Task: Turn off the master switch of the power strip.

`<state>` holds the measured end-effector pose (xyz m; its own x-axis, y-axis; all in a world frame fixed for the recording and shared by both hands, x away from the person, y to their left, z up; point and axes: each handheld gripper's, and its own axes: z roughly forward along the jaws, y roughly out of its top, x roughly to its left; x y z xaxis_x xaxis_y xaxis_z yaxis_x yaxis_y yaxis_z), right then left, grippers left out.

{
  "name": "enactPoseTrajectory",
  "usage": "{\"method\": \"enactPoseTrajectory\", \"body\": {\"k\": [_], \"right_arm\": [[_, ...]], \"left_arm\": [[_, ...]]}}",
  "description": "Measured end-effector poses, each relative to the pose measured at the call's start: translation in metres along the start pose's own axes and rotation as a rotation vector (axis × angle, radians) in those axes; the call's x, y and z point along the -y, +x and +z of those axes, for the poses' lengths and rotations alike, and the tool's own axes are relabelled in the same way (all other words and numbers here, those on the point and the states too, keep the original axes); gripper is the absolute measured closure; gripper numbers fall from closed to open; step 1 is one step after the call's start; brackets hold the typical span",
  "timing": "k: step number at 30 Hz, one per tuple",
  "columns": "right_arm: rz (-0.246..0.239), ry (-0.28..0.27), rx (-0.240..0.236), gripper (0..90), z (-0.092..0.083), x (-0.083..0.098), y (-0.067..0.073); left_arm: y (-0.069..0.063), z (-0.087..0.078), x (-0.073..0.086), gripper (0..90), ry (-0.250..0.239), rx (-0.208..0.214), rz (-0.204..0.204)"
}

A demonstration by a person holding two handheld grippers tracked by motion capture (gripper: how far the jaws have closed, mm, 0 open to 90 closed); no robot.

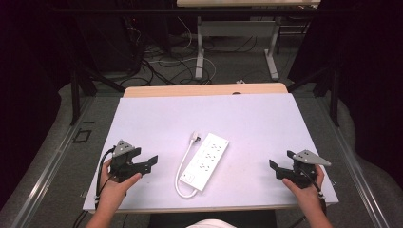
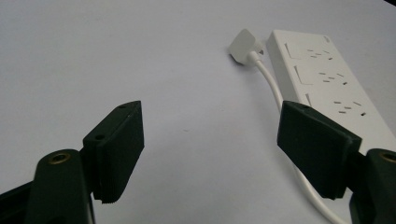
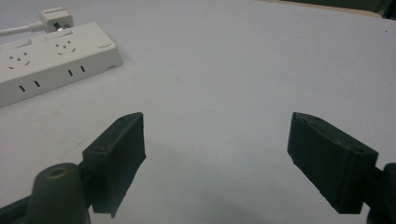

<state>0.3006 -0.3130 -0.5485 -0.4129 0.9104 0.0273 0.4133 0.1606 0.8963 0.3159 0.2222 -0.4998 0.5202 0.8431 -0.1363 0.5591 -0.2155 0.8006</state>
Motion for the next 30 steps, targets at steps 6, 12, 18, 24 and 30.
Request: {"method": "enactPoseTrajectory", "body": {"k": [6,12,18,24,30], "right_arm": [[-0.003,0.001,0.004,18.5,0.000,0.000,0.000],[0.000,0.011,-0.001,18.5,-0.001,0.001,-0.001],[0.014,0.011,-0.006,18.5,0.001,0.001,0.001],[-0.010,0.014,-0.007,18.5,0.001,0.001,0.000],[0.001,0.008,-0.005,18.5,0.002,0.002,0.001]], "left_arm": [[-0.007,0.001,-0.006,23.6,0.003,0.018,0.029],[-0.018,0.002,-0.012,24.2,0.010,0.041,0.039],[-0.026,0.004,-0.015,27.5,0.036,0.061,0.060],[-0.034,0.006,-0.018,30.5,0.060,0.078,0.084],[-0.042,0.008,-0.019,33.7,0.072,0.098,0.089]]}}
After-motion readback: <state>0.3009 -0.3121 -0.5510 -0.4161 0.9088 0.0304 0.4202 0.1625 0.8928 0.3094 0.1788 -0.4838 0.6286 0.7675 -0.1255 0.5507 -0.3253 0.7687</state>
